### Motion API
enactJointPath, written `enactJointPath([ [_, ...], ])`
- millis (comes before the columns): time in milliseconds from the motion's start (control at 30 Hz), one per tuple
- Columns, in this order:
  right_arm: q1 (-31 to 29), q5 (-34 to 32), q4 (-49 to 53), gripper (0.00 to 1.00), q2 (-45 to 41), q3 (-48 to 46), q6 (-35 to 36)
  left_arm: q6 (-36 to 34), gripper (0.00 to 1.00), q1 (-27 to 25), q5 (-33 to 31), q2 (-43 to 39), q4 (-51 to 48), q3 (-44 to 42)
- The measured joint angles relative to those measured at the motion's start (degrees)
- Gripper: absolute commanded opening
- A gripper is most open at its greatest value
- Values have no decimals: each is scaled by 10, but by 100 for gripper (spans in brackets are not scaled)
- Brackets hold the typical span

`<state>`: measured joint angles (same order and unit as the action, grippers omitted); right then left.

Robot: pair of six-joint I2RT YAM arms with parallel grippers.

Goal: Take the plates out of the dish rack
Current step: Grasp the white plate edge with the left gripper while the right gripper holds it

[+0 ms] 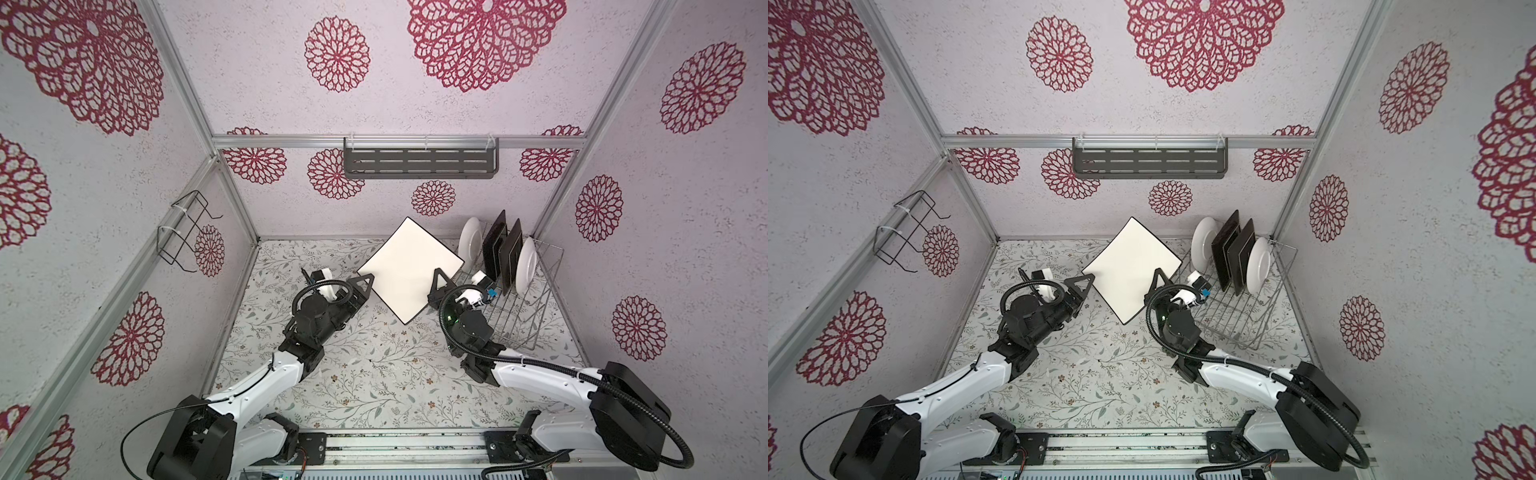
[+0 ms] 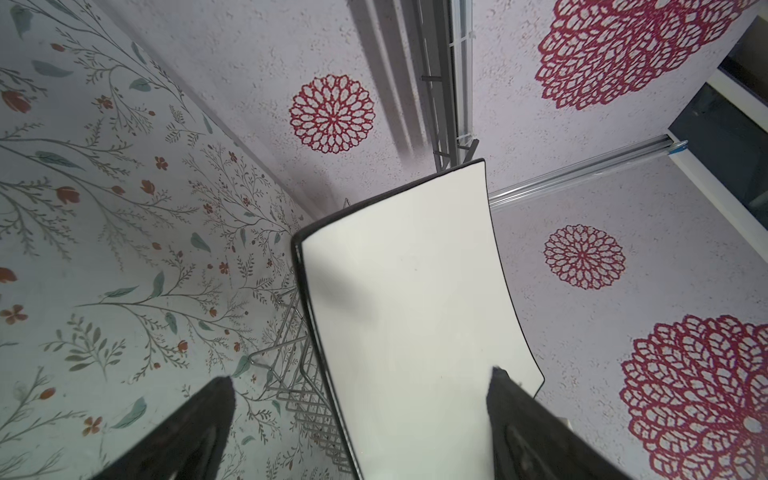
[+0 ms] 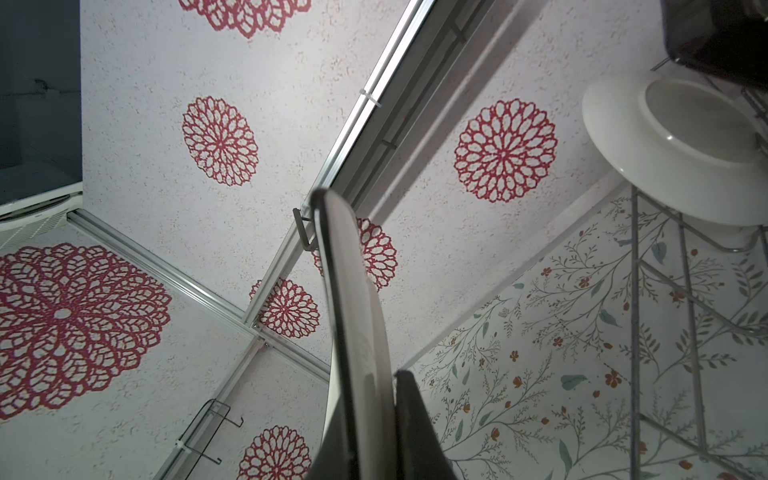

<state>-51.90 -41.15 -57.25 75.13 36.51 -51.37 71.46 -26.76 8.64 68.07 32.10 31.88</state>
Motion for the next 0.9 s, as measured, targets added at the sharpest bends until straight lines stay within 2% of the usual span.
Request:
enactJointPath([
  [167,-8,-2,-21,0,12,-18,-12,15,94,-5,14,22,24,0],
  [633,-21,3,-110,0,65,-31,-63,37,69,-23,55,42,65,0],
  [900,-29,0,-122,0,66,-30,-63,44,43,-25,58,59,83,0],
])
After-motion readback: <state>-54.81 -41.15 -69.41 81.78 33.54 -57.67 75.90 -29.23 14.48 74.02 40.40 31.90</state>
